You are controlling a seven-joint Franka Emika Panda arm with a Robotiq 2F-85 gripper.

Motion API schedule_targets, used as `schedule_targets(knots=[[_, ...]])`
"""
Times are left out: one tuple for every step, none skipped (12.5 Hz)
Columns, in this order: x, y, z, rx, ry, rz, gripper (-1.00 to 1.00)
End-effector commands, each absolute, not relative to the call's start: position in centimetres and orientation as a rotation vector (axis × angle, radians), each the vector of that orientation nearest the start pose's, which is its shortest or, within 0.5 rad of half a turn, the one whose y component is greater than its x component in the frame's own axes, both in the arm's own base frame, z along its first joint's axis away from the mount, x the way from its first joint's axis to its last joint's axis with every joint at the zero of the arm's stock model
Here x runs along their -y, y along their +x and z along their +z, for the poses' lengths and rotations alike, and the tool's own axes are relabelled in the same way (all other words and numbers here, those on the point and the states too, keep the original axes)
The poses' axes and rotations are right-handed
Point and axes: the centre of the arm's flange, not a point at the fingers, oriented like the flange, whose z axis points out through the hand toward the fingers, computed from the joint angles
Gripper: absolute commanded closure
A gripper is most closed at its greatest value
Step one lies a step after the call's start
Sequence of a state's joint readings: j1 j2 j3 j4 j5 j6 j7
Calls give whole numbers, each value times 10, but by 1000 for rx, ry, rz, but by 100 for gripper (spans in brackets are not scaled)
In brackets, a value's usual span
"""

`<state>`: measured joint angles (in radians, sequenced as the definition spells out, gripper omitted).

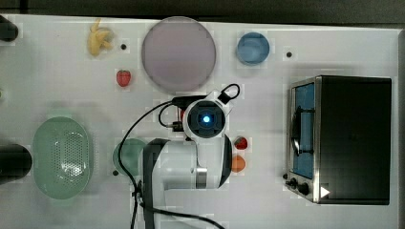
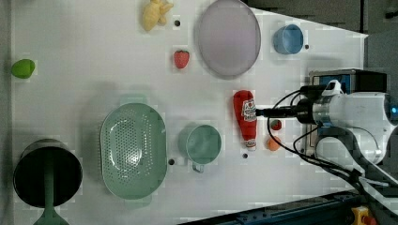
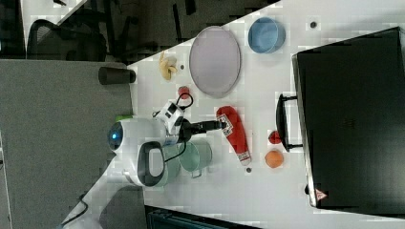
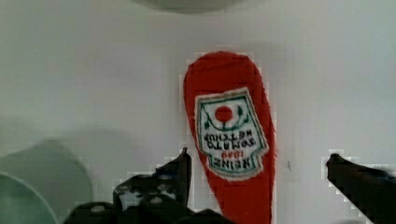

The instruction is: Pick Ketchup from the table and place it in strainer.

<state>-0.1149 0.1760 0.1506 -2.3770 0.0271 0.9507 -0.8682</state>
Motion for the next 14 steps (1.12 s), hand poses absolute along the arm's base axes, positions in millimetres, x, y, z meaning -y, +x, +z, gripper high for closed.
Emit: schedule_targets(knots=[[-21,495,203,243,-3073,89,-100],[-22,494,191,241,-3070,91,-100],[-22,493,180,241,-3066,95,-100],[-22,492,170,237,-3064,94,-100],[-23,491,160,236,-3061,93,-100],[-24,490,153,236,-3060,90,-100],[-24,490,149,234,-3059,80,-93],[-24,492,149,232,-3061,60,-70],[-24,493,151,231,-3062,47,-44],[-24,495,156,230,-3063,33,-25],[-24,496,162,221,-3067,20,-25],[-23,500,172,203,-3071,-10,-25],[-22,505,188,181,-3077,-56,-25],[-22,511,209,147,-3083,-115,-25]])
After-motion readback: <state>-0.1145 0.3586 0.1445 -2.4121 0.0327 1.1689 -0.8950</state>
